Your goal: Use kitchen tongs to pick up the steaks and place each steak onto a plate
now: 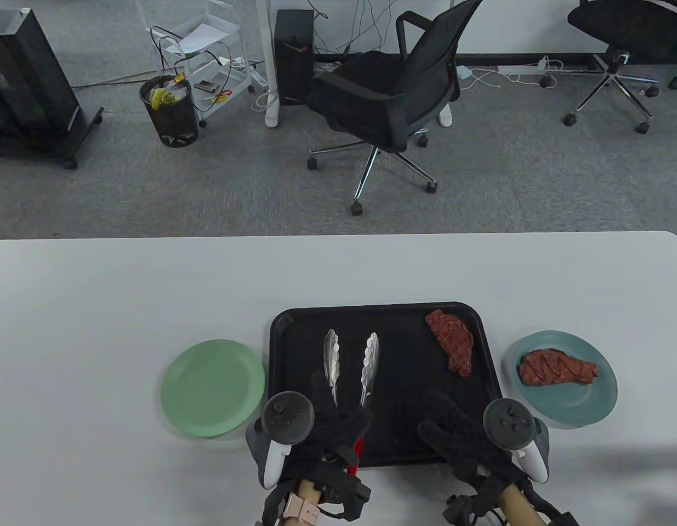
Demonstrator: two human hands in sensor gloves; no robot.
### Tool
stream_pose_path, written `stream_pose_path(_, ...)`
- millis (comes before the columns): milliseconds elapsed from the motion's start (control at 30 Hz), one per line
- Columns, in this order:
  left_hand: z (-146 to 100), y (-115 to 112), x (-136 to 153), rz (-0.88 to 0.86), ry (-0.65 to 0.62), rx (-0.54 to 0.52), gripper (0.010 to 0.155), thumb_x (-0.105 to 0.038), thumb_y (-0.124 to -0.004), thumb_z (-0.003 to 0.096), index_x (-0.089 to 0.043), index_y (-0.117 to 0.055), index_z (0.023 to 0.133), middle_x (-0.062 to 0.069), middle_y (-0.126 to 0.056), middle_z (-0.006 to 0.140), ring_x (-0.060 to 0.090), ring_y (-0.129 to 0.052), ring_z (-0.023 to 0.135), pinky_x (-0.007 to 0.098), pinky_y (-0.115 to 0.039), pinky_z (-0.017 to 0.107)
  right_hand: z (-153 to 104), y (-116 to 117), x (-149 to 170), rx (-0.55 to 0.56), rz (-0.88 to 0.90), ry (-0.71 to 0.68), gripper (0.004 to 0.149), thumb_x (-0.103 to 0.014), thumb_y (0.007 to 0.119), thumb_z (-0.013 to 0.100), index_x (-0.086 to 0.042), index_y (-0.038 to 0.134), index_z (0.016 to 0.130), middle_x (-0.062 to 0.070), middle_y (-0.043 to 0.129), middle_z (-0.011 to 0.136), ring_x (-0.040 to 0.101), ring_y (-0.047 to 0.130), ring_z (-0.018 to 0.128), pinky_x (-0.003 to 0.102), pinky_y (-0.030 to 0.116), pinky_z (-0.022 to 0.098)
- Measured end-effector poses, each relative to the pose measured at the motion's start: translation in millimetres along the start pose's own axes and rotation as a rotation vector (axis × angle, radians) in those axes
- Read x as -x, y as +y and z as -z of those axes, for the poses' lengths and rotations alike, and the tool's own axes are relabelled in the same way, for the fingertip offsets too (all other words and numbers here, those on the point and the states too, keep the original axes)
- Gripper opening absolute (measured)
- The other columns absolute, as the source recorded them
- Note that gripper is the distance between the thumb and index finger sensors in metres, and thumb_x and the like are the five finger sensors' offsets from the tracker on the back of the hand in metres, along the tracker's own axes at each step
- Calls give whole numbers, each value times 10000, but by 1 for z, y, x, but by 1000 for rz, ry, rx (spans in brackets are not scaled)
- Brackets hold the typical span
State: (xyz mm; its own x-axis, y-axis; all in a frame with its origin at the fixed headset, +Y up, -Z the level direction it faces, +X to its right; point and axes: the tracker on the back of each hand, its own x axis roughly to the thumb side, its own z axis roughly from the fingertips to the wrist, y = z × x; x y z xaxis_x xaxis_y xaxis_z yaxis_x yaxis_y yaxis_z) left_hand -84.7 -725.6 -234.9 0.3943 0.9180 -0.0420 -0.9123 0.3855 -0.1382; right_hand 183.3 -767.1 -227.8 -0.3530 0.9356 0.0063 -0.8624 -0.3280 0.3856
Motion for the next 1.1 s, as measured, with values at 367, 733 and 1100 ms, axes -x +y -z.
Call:
stream_pose_path(367,-11,-39,-20,-134,-196,98,1042,-569,-760,421,-60,-75,1018,256,-472,1001,446,-759,756,495,-762,533,-1,40,-8,-276,269,-86,916,-597,607,449,6,273,1051,343,565,965,487,804,706,568,756,485)
stream_pose_path(733,-11,-46,-15,-161,-178,130,1028,-562,-745,432,-67,-55,1013,254,-407,1019,447,-698,810,488,-718,582,2,40,-2,-294,407,-73,966,-592,625,449,68,222,1028,276,694,869,465,855,627,529,788,433)
stream_pose_path(1100,-6,-50,-6,-67,-75,215,944,-544,-750,438,-80,-220,1067,225,-467,1043,503,-610,856,553,-622,630,1,19,1,-155,467,-57,961,-553,686,458,112,260,1004,281,770,806,377,919,490,423,827,337)
